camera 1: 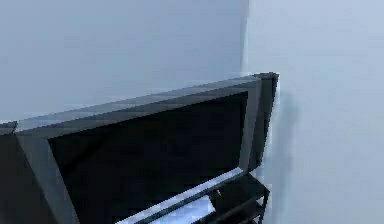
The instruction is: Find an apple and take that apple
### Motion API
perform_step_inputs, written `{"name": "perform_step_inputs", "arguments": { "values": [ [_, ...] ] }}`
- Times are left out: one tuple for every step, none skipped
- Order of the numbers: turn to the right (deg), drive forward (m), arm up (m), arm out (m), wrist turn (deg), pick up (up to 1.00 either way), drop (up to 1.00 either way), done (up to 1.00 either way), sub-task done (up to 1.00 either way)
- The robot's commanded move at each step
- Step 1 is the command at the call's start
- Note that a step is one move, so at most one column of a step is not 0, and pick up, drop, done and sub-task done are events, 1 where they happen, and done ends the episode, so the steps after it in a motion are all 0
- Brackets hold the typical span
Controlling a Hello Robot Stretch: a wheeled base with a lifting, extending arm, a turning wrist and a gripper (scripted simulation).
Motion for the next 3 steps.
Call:
{"name": "perform_step_inputs", "arguments": {
  "values": [
    [-45.0, 0.0, 0.0, 0.0, 0.0, 0.0, 0.0, 0.0, 0.0],
    [-45.0, 0.0, 0.0, 0.0, 0.0, 0.0, 0.0, 0.0, 0.0],
    [-15.0, 0.0, 0.0, 0.0, 0.0, 0.0, 0.0, 0.0, 0.0]
  ]
}}
